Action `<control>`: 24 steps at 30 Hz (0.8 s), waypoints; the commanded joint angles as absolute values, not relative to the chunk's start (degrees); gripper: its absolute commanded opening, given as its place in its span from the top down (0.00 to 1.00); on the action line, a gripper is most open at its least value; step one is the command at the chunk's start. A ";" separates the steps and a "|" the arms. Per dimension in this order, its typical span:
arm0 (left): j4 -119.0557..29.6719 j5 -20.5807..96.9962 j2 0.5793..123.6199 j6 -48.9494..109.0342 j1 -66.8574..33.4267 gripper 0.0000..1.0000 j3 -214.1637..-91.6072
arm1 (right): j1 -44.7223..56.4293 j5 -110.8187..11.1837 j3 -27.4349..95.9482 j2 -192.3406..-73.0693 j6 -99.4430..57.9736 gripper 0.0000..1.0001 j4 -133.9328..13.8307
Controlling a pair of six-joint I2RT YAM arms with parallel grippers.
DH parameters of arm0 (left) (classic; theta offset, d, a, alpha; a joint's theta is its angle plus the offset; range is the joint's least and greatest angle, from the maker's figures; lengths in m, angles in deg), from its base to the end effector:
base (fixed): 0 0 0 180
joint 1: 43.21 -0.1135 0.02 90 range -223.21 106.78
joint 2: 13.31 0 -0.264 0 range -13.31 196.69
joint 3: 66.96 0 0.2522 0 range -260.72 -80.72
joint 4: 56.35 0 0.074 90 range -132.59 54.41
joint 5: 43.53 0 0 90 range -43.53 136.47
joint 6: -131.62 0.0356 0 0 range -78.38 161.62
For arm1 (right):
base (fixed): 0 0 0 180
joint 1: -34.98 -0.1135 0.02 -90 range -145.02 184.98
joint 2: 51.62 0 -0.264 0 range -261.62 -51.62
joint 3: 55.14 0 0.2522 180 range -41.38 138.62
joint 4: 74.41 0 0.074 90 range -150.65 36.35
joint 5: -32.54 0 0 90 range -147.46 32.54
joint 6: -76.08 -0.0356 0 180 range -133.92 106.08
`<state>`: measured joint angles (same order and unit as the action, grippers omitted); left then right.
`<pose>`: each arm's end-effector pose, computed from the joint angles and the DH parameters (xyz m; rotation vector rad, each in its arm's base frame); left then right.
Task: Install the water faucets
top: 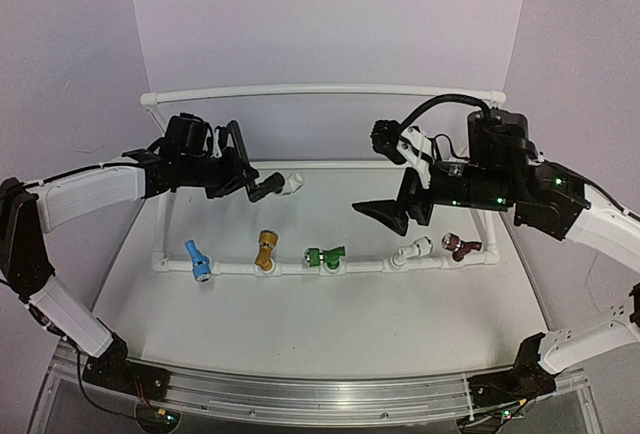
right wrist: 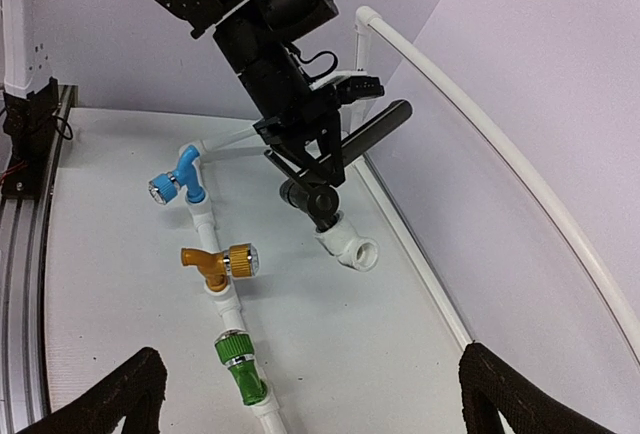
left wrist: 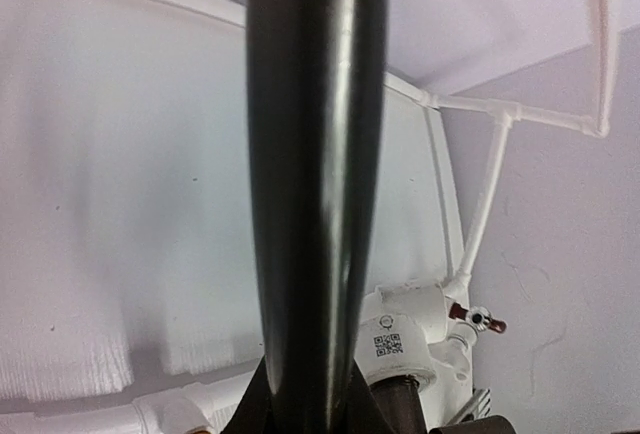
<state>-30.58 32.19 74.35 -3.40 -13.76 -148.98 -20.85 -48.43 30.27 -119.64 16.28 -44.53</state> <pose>0.3029 -0.1811 0.2959 -0.1496 2.2741 -0.9985 0.1461 0.2252 0.4101 -1.3157 1.2424 0.4606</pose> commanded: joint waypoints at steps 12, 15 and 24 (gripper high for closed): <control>-49.68 32.35 93.11 -13.93 -20.72 1.00 -150.99 | -20.50 -48.16 28.02 -117.71 17.03 0.02 -46.76; -50.33 31.72 97.13 -14.13 -21.37 1.00 -153.31 | -20.53 -48.24 27.73 -117.72 16.95 0.02 -46.76; -46.37 30.08 102.50 -13.91 -21.51 0.59 -158.88 | -19.06 -48.36 28.70 -118.07 13.84 0.02 -47.20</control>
<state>-43.10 31.33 104.14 -13.92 -21.19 -154.88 -19.94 -48.42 27.83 -118.78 15.82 -45.16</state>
